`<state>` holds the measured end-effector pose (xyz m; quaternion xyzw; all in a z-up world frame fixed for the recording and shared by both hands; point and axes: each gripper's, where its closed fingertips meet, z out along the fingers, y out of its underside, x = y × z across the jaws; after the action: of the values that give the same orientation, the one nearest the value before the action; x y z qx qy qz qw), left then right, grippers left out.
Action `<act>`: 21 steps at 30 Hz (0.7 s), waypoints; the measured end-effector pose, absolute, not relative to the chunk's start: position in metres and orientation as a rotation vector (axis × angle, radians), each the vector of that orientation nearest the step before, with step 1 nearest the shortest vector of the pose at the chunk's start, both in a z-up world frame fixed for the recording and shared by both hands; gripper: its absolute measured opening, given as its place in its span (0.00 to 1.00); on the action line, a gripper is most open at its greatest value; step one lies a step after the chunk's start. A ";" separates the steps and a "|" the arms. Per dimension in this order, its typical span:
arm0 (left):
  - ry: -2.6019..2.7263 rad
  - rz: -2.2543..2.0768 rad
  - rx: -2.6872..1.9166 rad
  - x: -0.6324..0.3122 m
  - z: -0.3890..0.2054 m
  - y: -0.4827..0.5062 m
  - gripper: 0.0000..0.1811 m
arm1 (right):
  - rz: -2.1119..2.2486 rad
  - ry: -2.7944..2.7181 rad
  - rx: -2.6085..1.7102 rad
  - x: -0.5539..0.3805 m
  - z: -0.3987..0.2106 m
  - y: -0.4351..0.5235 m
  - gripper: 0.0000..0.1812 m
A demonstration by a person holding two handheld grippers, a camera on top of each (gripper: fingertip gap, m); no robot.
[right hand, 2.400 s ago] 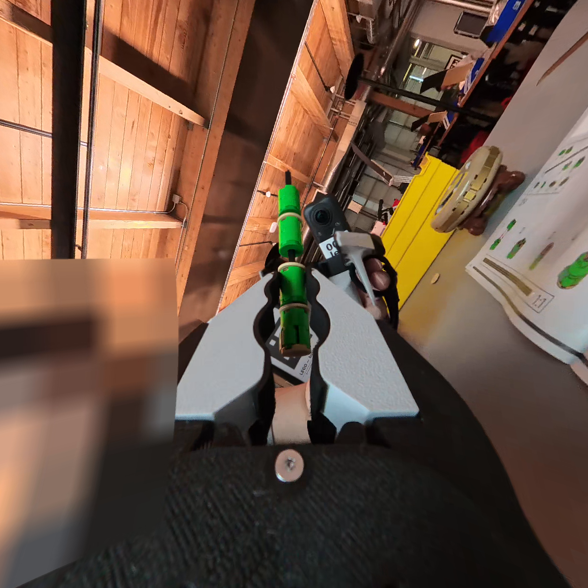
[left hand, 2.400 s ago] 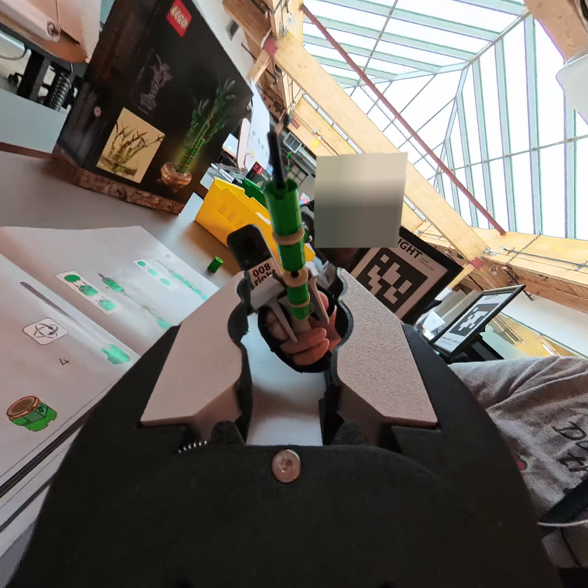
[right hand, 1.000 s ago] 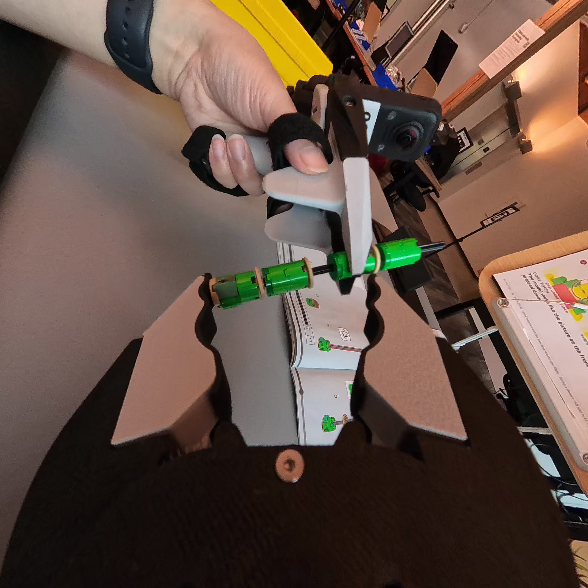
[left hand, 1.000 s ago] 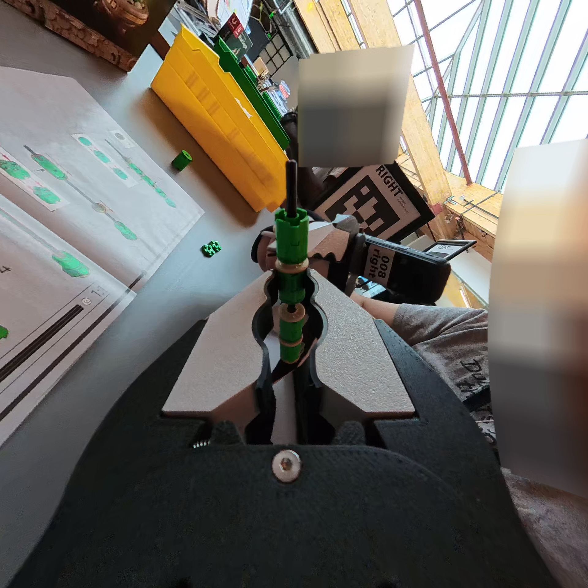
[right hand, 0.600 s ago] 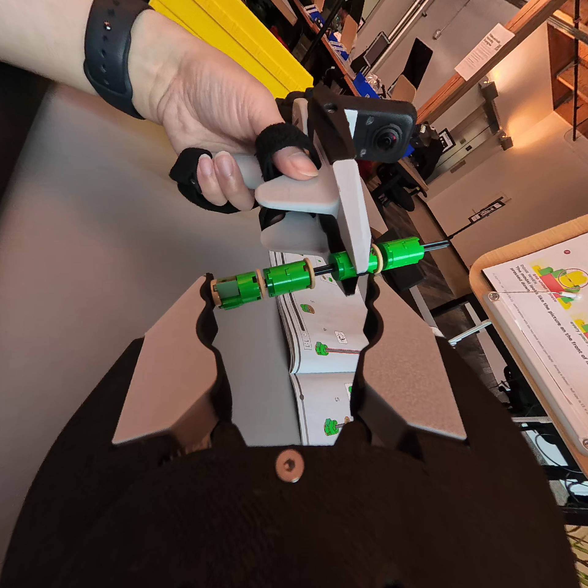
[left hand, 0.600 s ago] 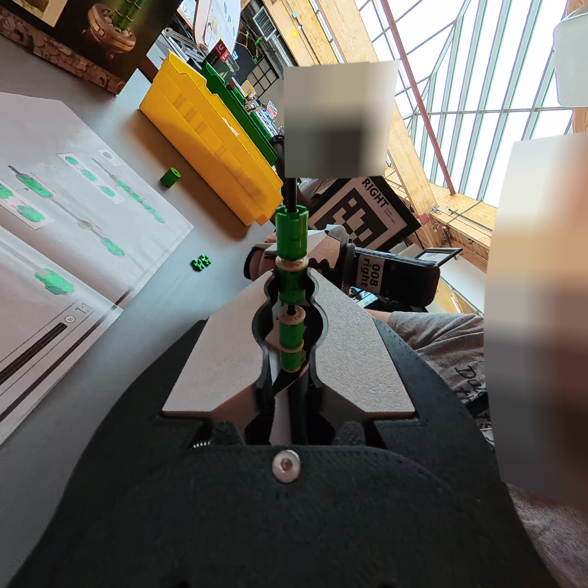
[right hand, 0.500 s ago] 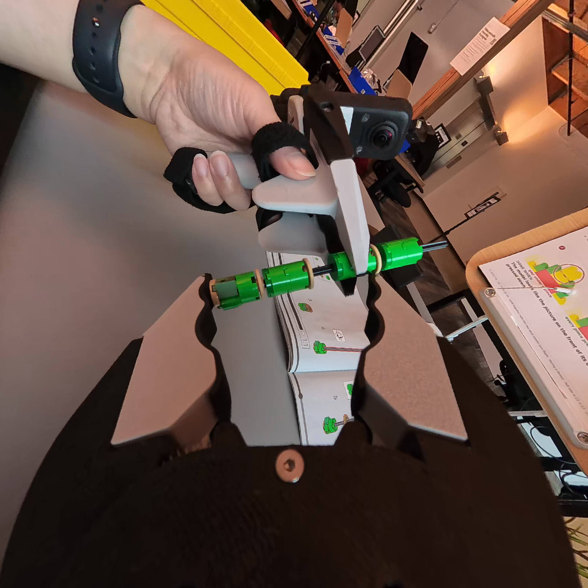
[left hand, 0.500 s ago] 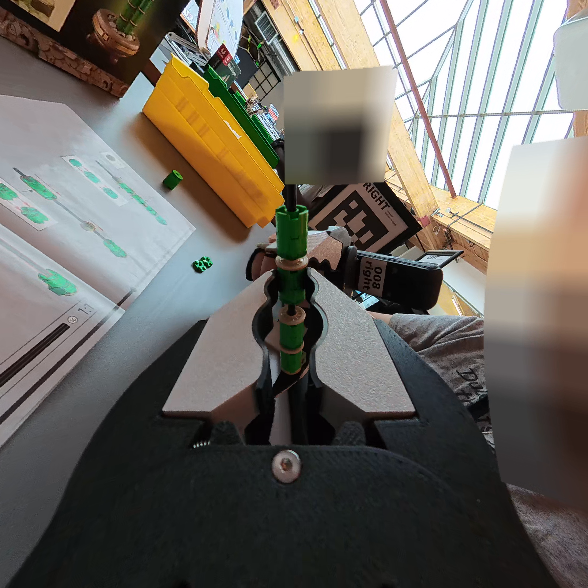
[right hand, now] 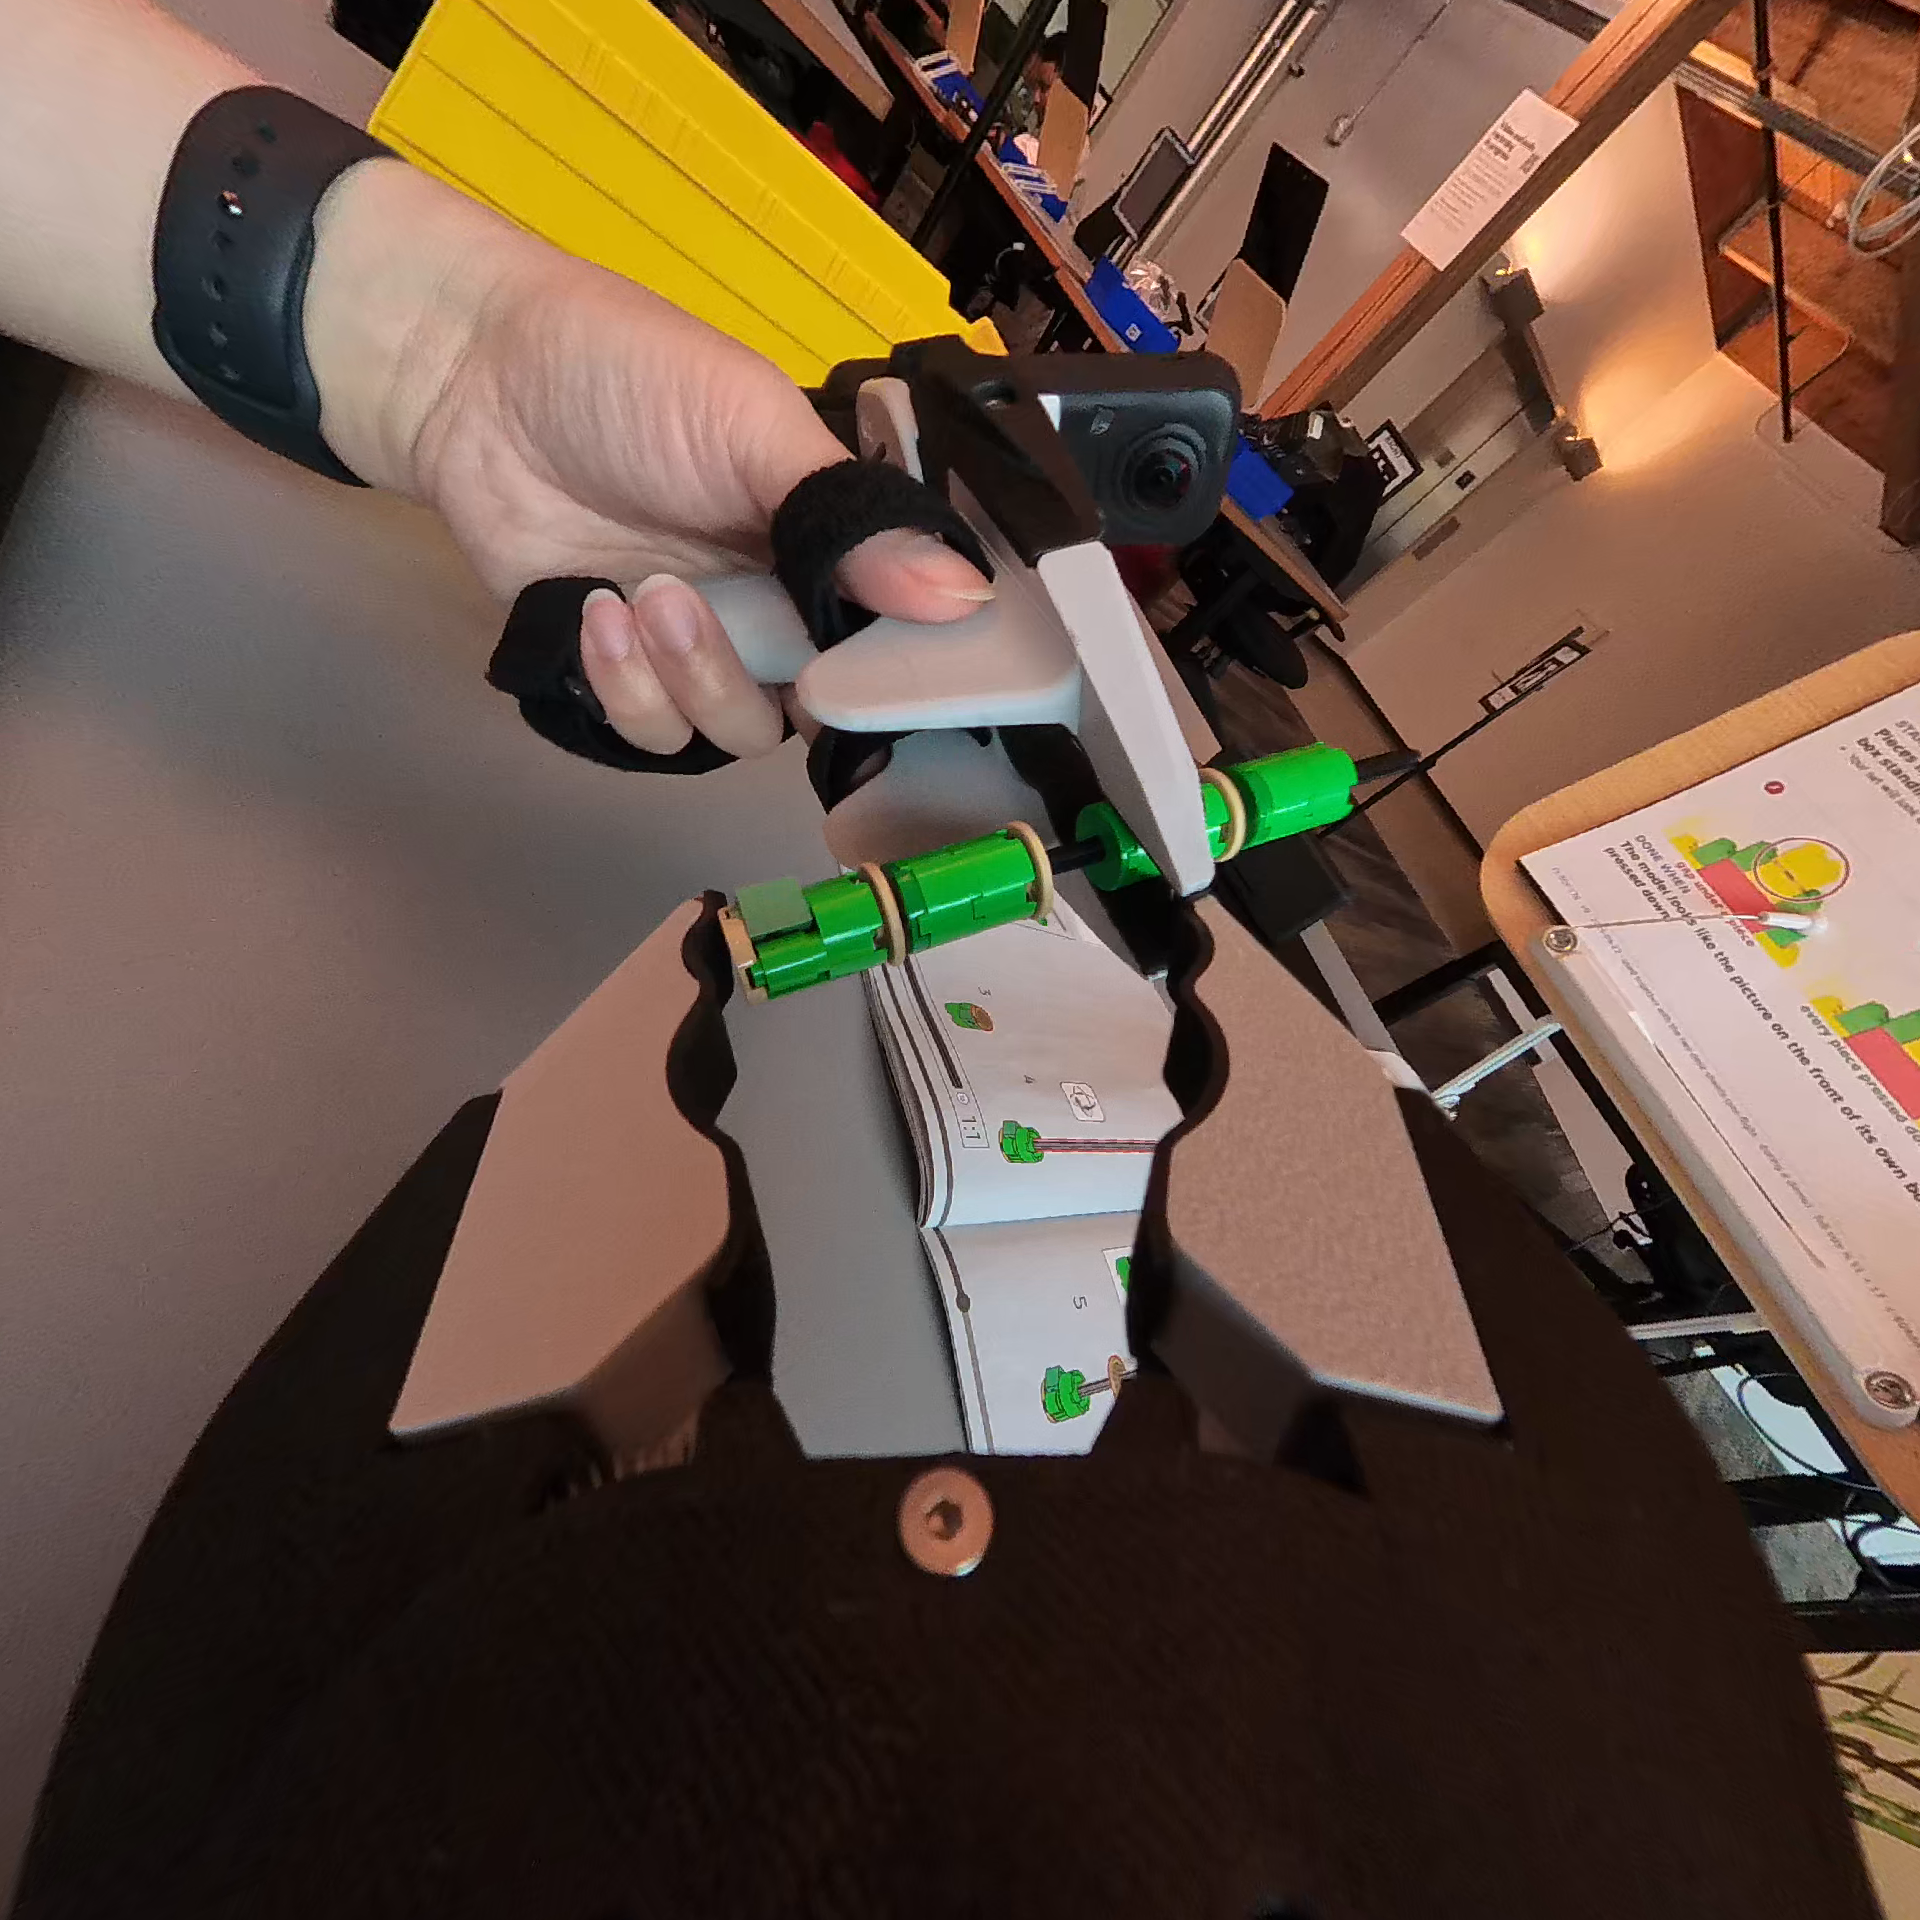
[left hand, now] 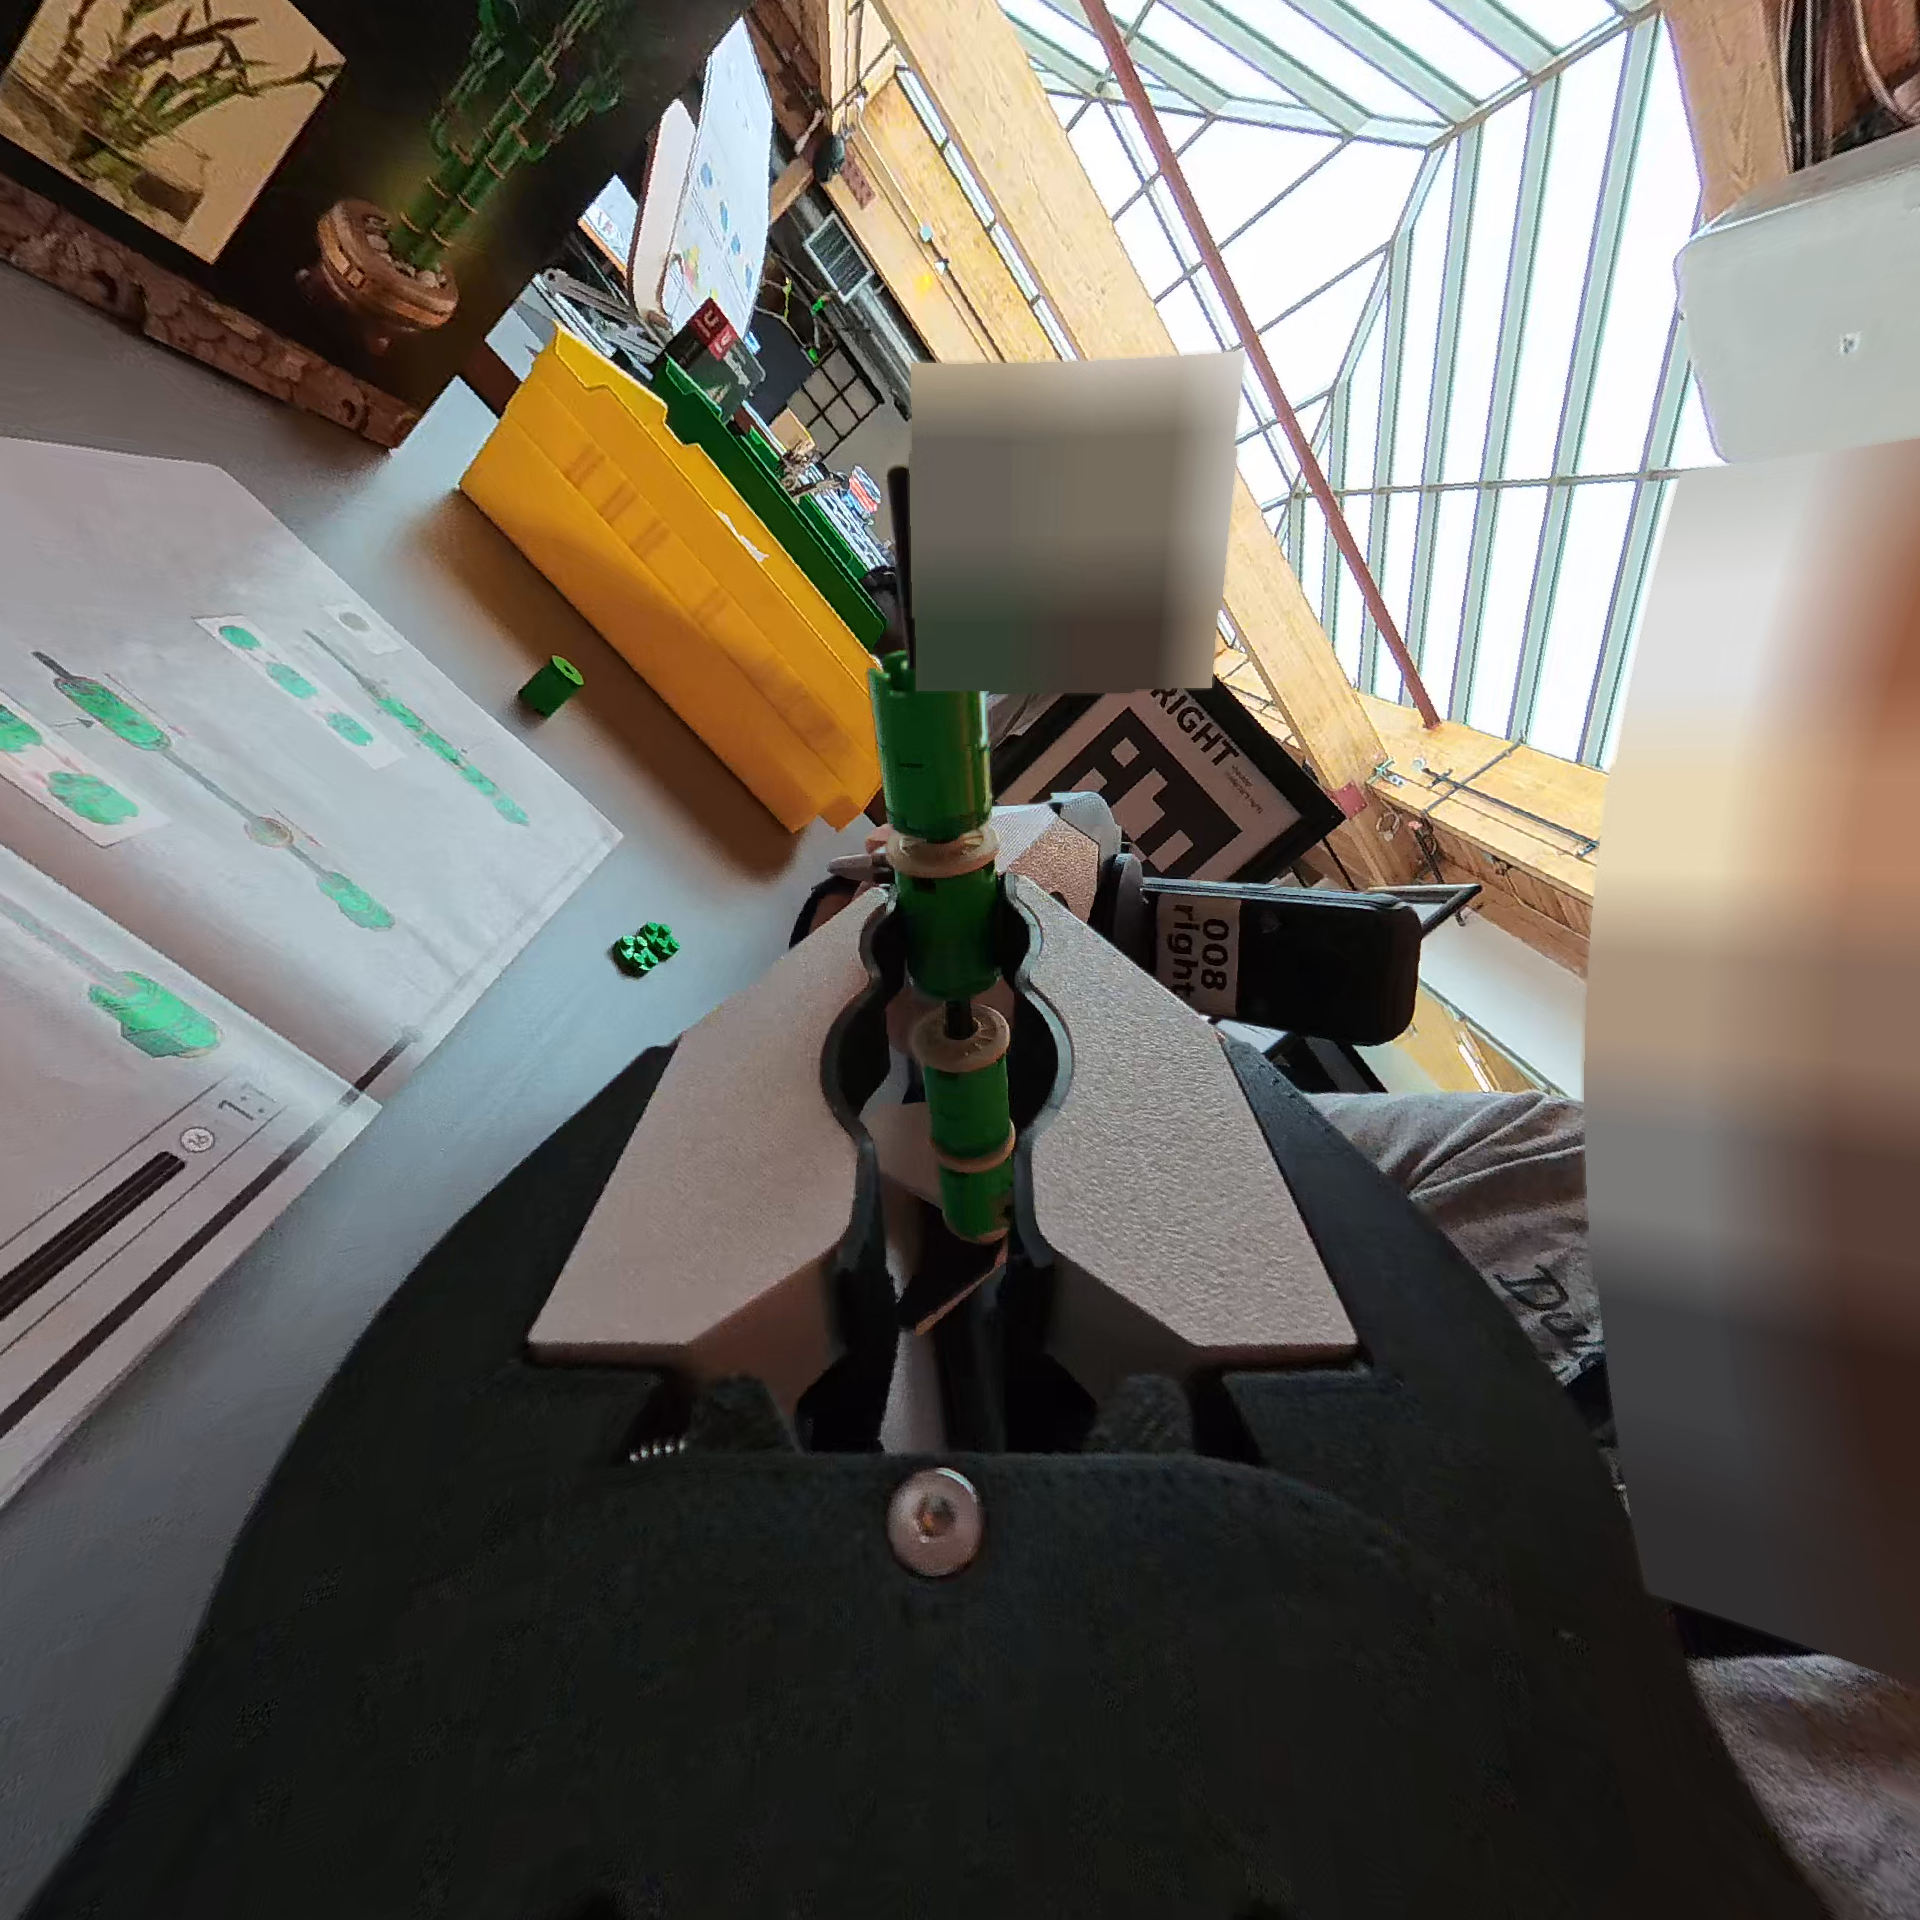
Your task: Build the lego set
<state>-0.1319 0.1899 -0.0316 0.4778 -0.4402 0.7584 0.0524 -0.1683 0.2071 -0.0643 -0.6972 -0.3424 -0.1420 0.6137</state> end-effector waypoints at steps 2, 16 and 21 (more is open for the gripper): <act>-1.317 2.308 1.439 -0.133 -0.030 0.191 0.07 | -0.341 -0.786 -1.590 -0.169 -0.062 0.208 0.46; -1.358 2.490 1.590 -0.134 -0.014 0.227 0.07 | 0.533 -0.241 -1.684 -0.172 -0.050 0.210 0.40; -1.338 2.447 1.619 -0.131 -0.019 0.226 0.07 | 0.343 -0.431 -1.764 -0.169 -0.074 0.213 0.34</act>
<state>-0.1313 0.2256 -0.0194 0.5016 -0.4146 0.7581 -0.0416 -0.1686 0.2129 -0.0741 -0.7617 -0.1859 0.1481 0.6027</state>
